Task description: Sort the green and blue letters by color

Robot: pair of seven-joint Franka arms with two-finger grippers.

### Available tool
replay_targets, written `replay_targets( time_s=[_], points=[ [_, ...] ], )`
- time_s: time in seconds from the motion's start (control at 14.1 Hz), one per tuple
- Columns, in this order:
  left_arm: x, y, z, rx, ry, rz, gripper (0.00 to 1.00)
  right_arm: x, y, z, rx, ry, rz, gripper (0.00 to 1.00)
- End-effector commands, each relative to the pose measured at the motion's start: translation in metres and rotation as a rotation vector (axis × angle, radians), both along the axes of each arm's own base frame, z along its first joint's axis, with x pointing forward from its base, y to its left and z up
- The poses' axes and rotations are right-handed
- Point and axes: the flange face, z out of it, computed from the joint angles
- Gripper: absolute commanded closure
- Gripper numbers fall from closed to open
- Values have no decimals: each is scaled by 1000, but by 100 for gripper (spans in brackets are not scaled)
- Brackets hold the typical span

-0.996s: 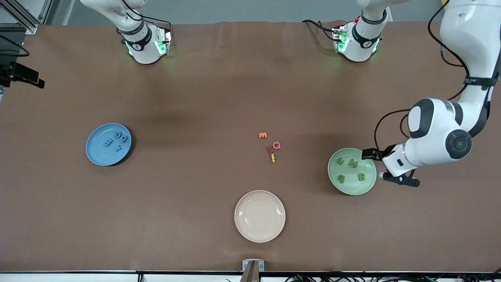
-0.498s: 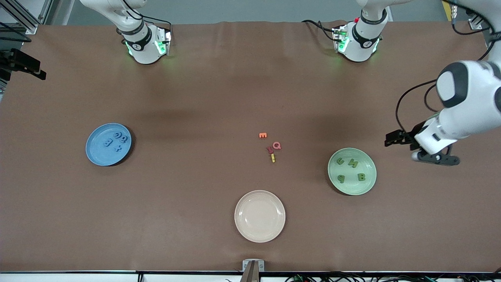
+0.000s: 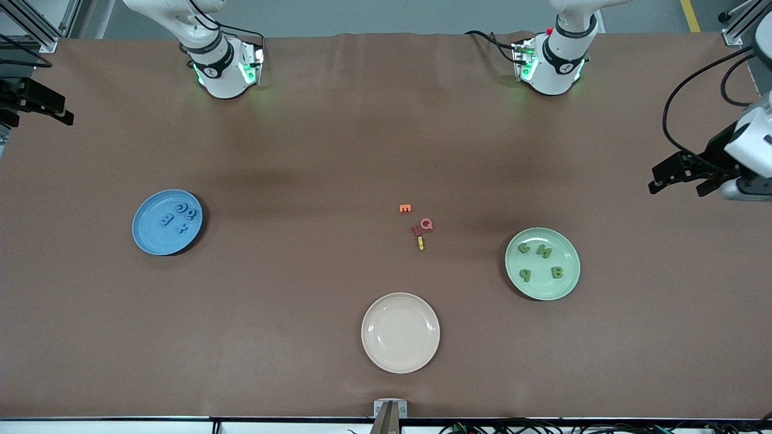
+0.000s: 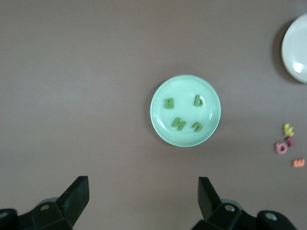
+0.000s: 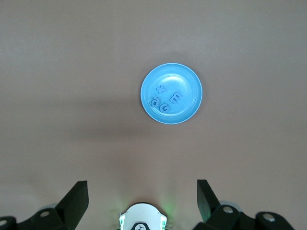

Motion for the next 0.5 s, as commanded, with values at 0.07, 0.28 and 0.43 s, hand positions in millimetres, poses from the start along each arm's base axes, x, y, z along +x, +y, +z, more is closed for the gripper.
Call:
replay_targets(
  time_s=[0.07,0.28,0.43],
  points=[
    [3,2,47,-17,-36,27,0,-11,10,2,7,-14,25,0],
    [0,2,70,4,-47,20,0,-11,8,2,4,-14,24,0],
    [-4,-1,85,62,-43,4,0,-11,4,2,-2,-15,16,0]
  ],
)
